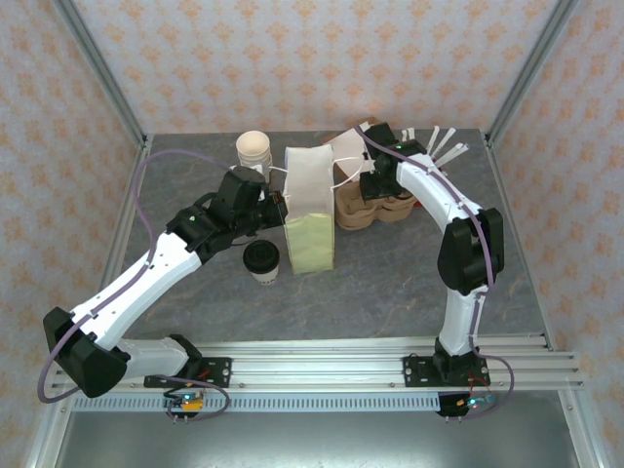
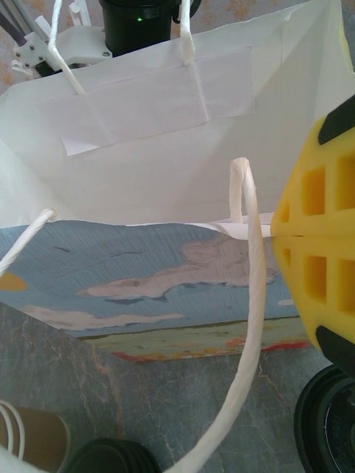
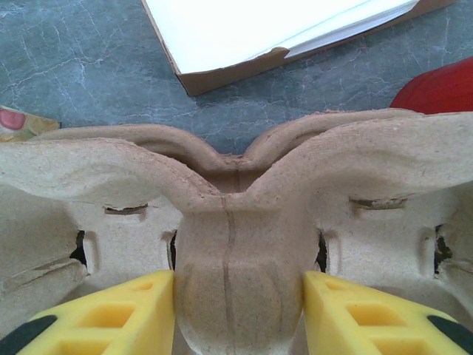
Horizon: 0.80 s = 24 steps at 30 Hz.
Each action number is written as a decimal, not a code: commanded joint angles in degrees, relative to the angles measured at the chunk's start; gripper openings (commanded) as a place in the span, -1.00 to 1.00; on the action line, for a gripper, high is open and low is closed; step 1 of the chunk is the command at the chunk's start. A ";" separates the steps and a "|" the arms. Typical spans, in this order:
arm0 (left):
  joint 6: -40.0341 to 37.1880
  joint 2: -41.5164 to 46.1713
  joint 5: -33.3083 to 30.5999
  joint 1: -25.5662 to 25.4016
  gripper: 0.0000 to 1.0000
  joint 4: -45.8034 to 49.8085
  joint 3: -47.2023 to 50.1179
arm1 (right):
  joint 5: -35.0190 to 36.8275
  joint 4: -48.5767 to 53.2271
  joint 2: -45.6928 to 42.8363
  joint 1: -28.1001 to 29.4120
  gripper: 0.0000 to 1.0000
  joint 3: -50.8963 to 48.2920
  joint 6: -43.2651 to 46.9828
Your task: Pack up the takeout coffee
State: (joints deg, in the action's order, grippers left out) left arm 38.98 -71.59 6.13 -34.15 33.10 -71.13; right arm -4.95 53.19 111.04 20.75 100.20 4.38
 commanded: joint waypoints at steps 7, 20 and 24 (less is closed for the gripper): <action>-1.27 0.94 -1.68 -0.39 -0.99 1.80 0.55 | 2.15 2.87 -0.01 0.28 -0.01 2.63 1.23; -1.45 1.15 -2.00 -0.39 -1.00 1.90 0.82 | 2.17 3.80 1.16 0.35 0.10 2.79 1.57; -1.53 1.37 -2.15 -0.39 -1.00 1.96 1.00 | 1.53 4.28 2.43 0.39 0.17 2.75 1.70</action>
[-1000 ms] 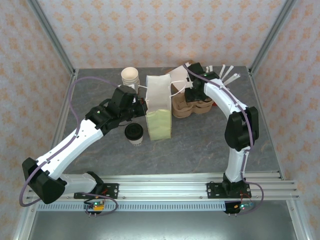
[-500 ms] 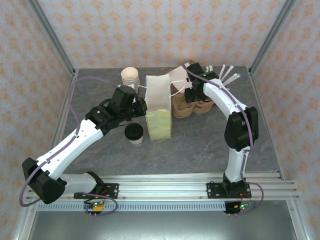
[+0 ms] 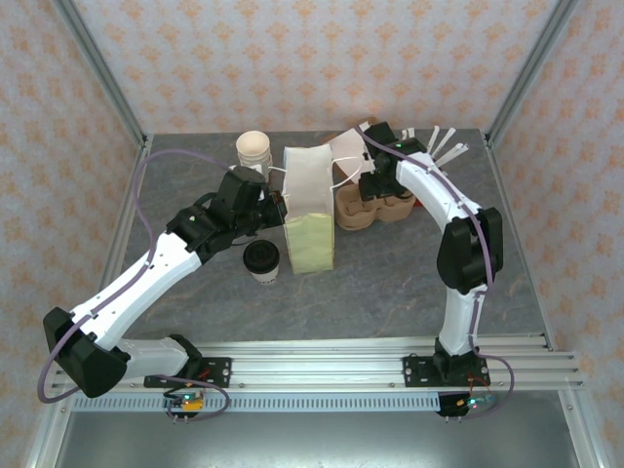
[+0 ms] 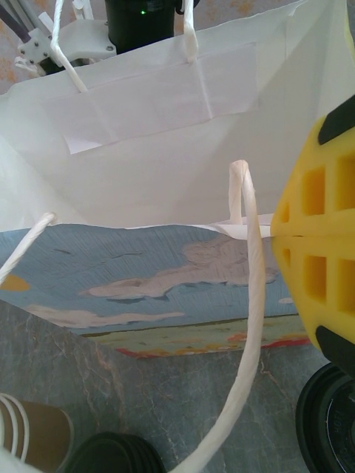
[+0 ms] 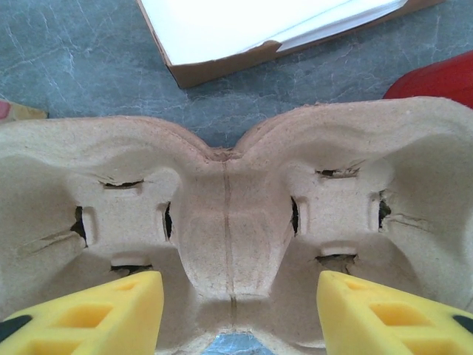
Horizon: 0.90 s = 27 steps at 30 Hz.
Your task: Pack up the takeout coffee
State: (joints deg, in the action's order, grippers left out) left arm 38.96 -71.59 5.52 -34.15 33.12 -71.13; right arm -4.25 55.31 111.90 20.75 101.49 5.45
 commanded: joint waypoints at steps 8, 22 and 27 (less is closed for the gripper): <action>-1.52 1.57 -1.73 -0.39 -1.00 1.98 1.13 | -0.09 2.08 2.60 0.36 0.04 1.29 0.61; -1.68 1.97 -1.94 -0.39 -1.00 2.01 1.59 | -0.52 2.50 2.69 0.39 -0.15 1.90 0.75; -1.61 1.93 -1.84 -0.37 -1.00 1.87 1.70 | -0.46 2.68 2.05 0.40 -0.19 2.25 0.77</action>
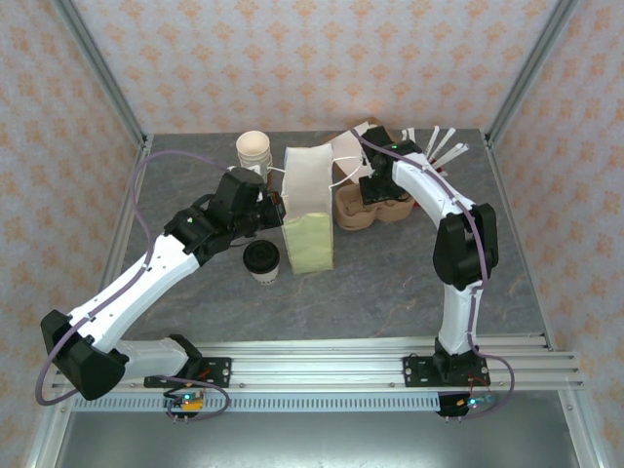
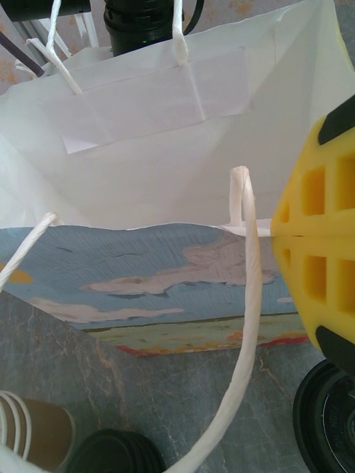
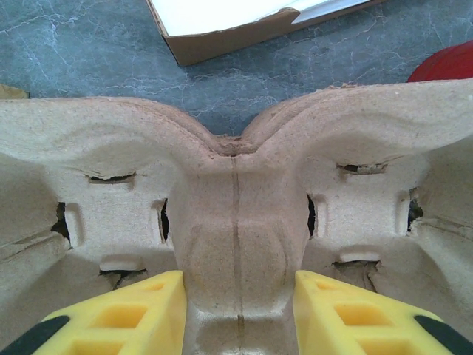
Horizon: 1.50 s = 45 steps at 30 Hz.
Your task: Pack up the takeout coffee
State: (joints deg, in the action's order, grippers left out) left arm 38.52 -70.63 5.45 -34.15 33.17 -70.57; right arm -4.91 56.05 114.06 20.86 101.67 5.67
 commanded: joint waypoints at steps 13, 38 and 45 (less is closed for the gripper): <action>-1.17 0.78 -1.62 -0.40 -1.00 1.68 1.22 | 0.34 2.18 -1.48 0.24 -0.24 2.57 0.49; -1.26 1.16 -1.85 -0.39 -1.00 1.83 1.05 | 0.69 2.95 0.56 0.20 -0.43 4.38 0.74; -2.38 1.43 -3.04 -0.30 -1.00 2.94 0.76 | -5.76 2.28 -4.29 -2.34 -0.04 1.98 9.29</action>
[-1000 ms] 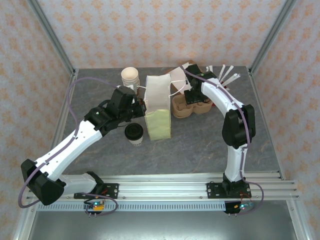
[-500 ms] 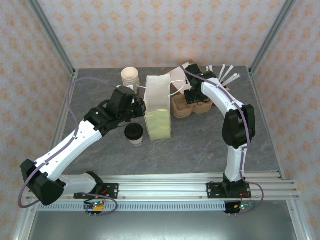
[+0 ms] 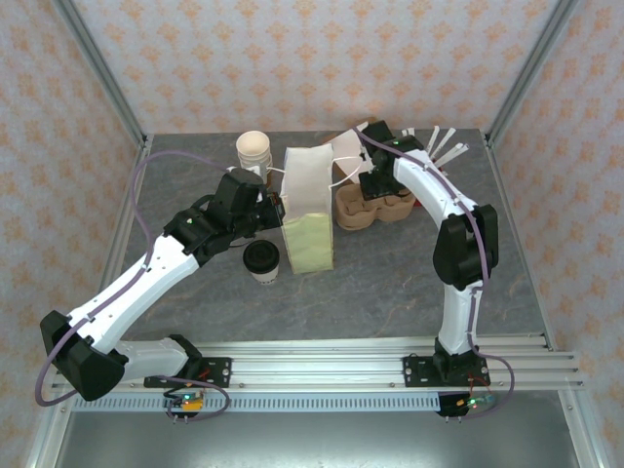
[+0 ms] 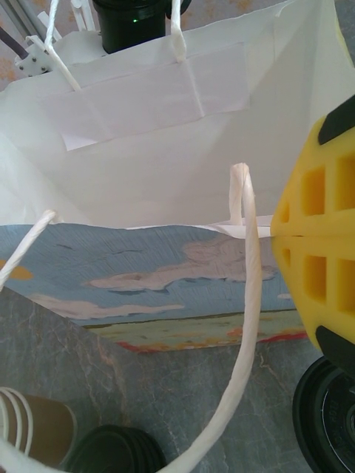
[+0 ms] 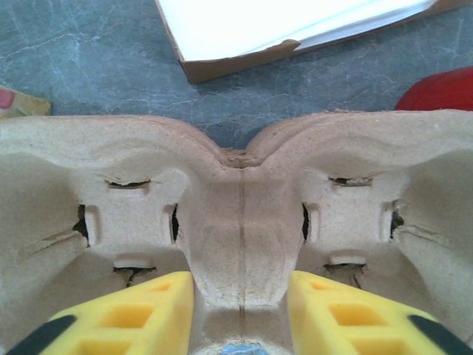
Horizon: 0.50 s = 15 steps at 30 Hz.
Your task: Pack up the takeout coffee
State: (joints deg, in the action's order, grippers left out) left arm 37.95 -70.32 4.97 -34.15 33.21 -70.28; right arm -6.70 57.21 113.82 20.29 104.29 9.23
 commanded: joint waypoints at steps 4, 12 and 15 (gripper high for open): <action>-4.02 1.68 -5.91 0.04 -1.00 5.56 -0.79 | -11.10 1.36 -7.28 -3.35 0.15 -4.15 20.58; -4.38 1.96 -7.13 0.75 -1.00 5.99 -0.86 | -17.46 2.36 -7.95 -5.33 0.24 -4.21 41.70; -4.18 1.78 -6.75 0.71 -1.00 5.55 -0.32 | -15.25 5.45 -5.19 -5.36 0.23 -1.75 43.35</action>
State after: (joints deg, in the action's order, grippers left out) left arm 34.44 -68.88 -0.32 -33.76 36.67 -70.32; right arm -21.58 59.00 106.04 15.27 99.96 45.34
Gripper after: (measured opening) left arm 0.049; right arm 0.616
